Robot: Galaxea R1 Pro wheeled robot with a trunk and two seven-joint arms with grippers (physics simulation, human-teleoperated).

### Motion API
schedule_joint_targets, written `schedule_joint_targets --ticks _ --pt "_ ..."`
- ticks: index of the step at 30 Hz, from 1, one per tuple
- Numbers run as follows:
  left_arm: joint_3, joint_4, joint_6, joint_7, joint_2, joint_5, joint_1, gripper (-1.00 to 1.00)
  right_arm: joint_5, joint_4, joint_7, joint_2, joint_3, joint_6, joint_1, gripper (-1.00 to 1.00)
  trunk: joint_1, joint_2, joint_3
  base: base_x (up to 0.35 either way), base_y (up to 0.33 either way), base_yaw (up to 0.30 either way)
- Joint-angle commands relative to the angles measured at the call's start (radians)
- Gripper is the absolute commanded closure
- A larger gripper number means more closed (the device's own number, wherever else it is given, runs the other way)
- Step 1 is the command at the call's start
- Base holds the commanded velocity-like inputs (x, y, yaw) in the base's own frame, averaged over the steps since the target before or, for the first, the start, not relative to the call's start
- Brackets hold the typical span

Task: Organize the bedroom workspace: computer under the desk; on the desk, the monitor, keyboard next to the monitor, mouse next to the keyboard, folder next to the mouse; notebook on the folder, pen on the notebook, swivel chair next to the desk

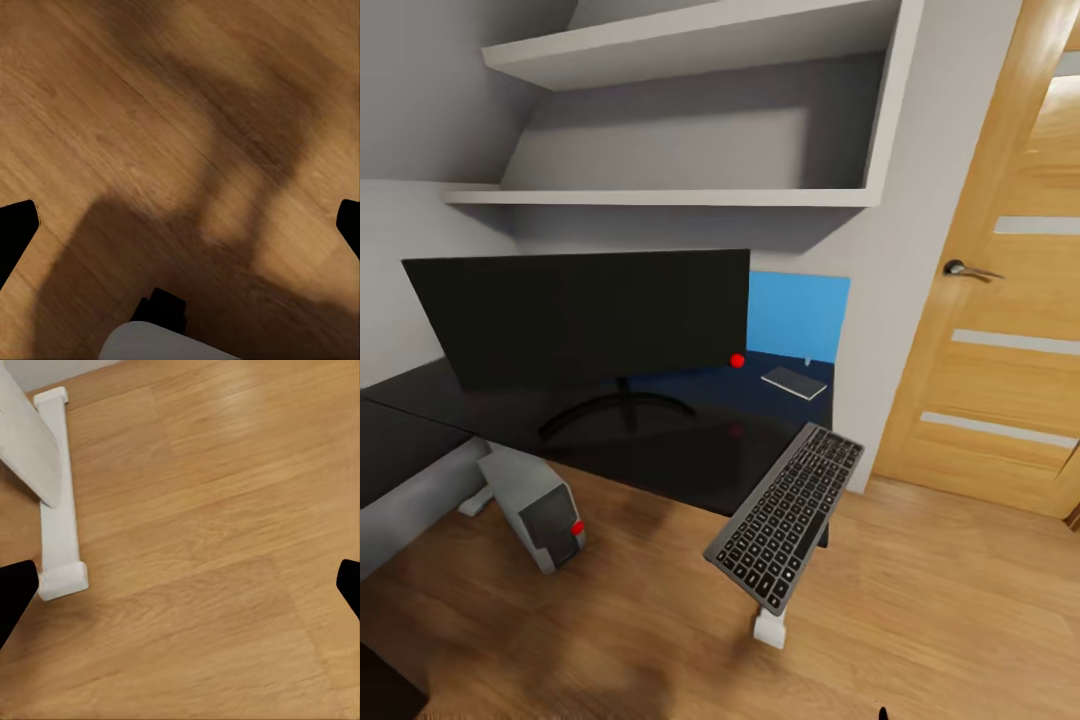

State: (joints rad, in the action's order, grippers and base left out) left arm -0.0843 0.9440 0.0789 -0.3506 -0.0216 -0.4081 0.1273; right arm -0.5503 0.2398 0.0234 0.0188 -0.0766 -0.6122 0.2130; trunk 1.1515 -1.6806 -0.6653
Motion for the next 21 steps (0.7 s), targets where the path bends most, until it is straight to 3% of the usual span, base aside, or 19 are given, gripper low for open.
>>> schedule_joint_targets --ticks 1,12,21 --pt "-0.005 0.002 0.004 -0.008 -0.001 -0.006 0.0 -1.0 0.001 0.0 0.003 0.0 -0.005 -0.002 0.0 -1.0 0.0 0.0 -0.001 0.001 -0.005 0.249" --pt "-0.005 0.002 0.004 -0.008 -0.001 -0.006 0.0 -1.0 0.001 0.001 0.002 -0.001 -0.003 -0.006 0.0 -1.0 0.0 0.0 -0.001 0.0 -0.02 0.073" --pt "-0.005 0.002 0.004 -0.008 -0.001 -0.006 0.0 -1.0 0.001 0.002 0.0 -0.002 -0.002 -0.007 0.0 -1.0 0.0 0.0 -0.001 0.0 -0.243 0.003"
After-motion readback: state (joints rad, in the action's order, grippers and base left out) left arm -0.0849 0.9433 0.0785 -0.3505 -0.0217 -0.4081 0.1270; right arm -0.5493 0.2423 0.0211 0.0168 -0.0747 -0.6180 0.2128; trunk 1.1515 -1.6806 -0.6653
